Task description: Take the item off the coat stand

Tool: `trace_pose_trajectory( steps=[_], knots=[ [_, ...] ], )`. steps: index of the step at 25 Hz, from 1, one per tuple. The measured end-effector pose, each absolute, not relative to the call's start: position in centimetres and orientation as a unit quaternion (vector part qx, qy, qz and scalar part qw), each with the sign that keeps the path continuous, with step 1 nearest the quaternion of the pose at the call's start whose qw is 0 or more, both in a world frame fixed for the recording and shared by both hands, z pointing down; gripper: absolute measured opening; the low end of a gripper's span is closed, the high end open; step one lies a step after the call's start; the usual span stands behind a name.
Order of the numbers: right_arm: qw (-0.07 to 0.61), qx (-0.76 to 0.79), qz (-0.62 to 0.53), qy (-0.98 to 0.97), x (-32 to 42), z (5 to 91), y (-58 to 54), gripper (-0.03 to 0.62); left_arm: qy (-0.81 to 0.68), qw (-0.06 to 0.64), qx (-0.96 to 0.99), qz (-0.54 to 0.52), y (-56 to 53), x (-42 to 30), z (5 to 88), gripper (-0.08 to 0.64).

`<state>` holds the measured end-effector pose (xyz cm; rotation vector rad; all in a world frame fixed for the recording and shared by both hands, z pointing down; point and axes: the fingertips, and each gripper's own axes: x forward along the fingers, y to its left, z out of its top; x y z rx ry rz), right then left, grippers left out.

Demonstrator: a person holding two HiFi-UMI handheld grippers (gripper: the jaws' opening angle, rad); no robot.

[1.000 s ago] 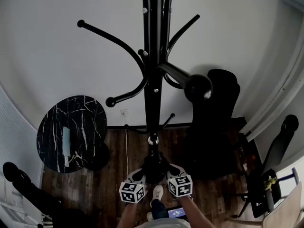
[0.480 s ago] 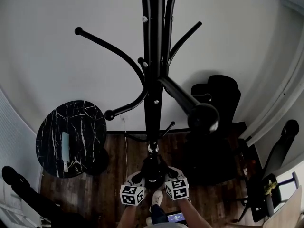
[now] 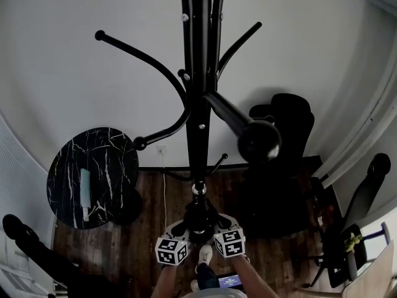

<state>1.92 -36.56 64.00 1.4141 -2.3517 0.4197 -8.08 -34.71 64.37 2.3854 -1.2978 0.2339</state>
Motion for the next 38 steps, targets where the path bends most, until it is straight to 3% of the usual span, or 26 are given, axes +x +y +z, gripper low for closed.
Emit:
trace_pose_trajectory(
  steps=[7, 12, 20, 27, 31, 34, 38],
  knots=[
    [0.191, 0.509, 0.128, -0.829, 2.0, 64.0, -35.7, 0.023, -0.46, 0.204, 0.86, 0.087, -34.1, -8.1, 64.3, 0.032],
    [0.191, 0.505, 0.127, -0.832, 1.7, 63.9, -35.3, 0.024, -0.468, 0.193, 0.858, 0.086, -34.0, -8.5, 63.8, 0.122],
    [0.183, 0.513, 0.133, -0.828, 1.8, 63.3, -34.4, 0.069, -0.481, 0.174, 0.854, 0.092, -33.1, -9.6, 63.0, 0.147],
    [0.16, 0.53, 0.132, -0.822, 2.3, 61.6, -32.4, 0.072, -0.483, 0.132, 0.863, 0.065, -31.7, -10.1, 60.0, 0.116],
    [0.152, 0.534, 0.121, -0.823, 2.7, 60.5, -30.9, 0.071, -0.486, 0.102, 0.867, 0.04, -30.2, -10.0, 57.8, 0.046],
    [0.126, 0.512, 0.131, -0.839, 2.4, 59.6, -29.5, 0.015, -0.487, 0.1, 0.867, 0.039, -29.0, -9.7, 57.3, 0.026],
    [0.102, 0.49, 0.142, -0.854, 1.9, 58.4, -27.1, 0.012, -0.467, 0.132, 0.874, 0.03, -26.3, -9.0, 56.7, 0.02]
  ],
)
